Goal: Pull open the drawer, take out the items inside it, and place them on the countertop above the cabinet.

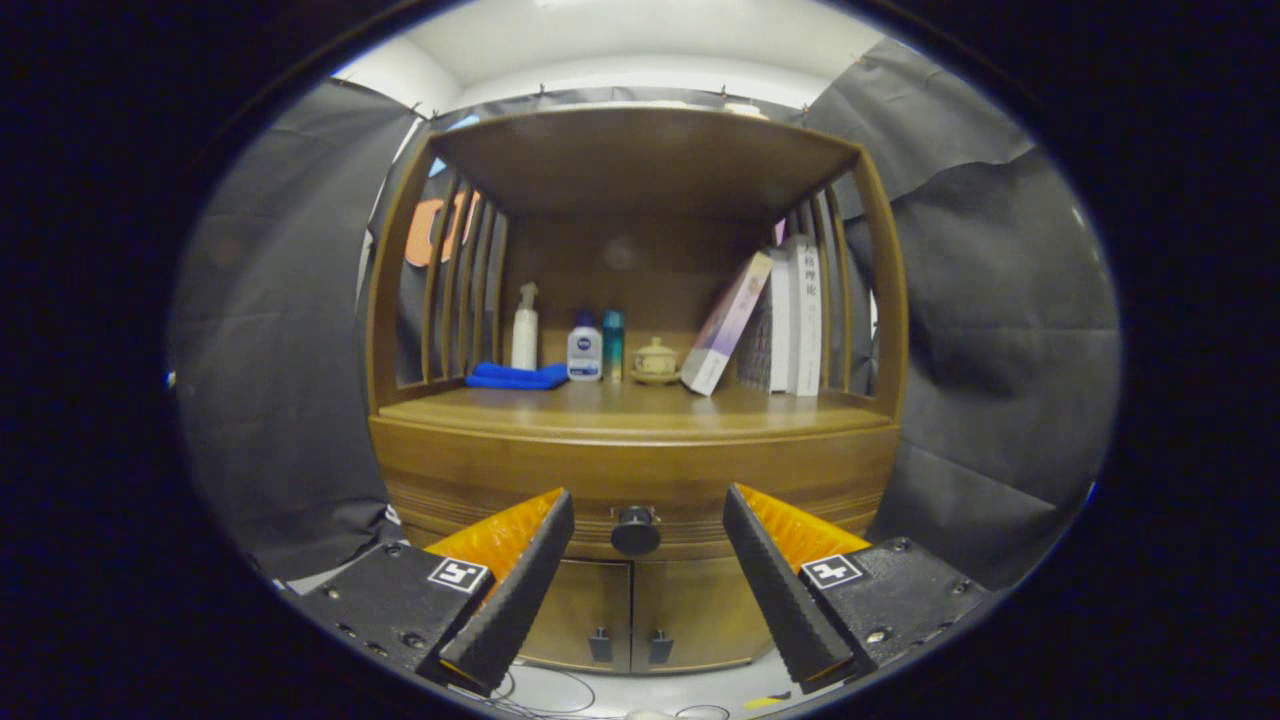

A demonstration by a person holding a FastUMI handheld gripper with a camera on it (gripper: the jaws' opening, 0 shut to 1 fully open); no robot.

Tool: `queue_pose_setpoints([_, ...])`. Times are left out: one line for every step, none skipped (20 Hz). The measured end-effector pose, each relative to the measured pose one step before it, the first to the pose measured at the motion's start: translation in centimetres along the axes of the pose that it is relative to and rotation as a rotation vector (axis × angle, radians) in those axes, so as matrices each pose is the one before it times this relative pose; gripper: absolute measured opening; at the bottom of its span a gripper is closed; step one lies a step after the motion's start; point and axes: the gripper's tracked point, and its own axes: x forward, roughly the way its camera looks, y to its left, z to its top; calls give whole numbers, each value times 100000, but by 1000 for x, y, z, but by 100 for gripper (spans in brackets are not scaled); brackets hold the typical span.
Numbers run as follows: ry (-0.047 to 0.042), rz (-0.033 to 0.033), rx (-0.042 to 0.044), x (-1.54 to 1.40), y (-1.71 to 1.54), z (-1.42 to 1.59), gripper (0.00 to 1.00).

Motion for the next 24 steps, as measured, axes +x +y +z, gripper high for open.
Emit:
queue_pose_setpoints([812,-547,-1033,1390,31,-598,99])
queue_pose_setpoints([1423,-266,-402,1302,-16,-536,99])
queue_pose_setpoints([1467,173,673,1280,37,-582,99])
queue_pose_setpoints([1577,210,825,1052,76,-452,99])
queue_pose_setpoints([1892,-80,659,1035,31,-602,99])
queue_pose_setpoints([2059,434,564,973,85,-415,99])
queue_pose_setpoints([359,220,-189,494,38,-201,98])
queue_pose_setpoints([481,-252,-438,492,94,-102,97])
queue_pose_setpoints([379,843,-839,237,383,-249,95])
queue_pose_setpoints([738,294,-832,428,197,-230,94])
queue_pose_setpoints([1293,-25,-942,357,63,-501,91])
queue_pose_setpoints([58,-1672,8,198,-211,-143,83])
queue_pose_setpoints([-1118,-3318,-416,181,-738,-12,76])
queue_pose_setpoints([-516,667,680,-79,94,95,68])
queue_pose_setpoints([-370,-218,164,218,324,-104,61])
queue_pose_setpoints([-886,194,439,-14,-20,-7,53])
queue_pose_setpoints([-627,131,1714,21,-55,-31,53])
queue_pose_setpoints([-42,424,411,-42,-3,-78,52])
queue_pose_setpoints([544,-4,594,-154,-235,-166,52])
queue_pose_setpoints([1057,970,1148,-49,10,-46,51])
queue_pose_setpoints([639,750,714,178,103,29,50])
queue_pose_setpoints([429,284,-489,-7,35,9,48])
queue_pose_setpoints([398,15,-774,-89,-125,-36,47])
queue_pose_setpoints([420,153,-681,-45,14,34,45])
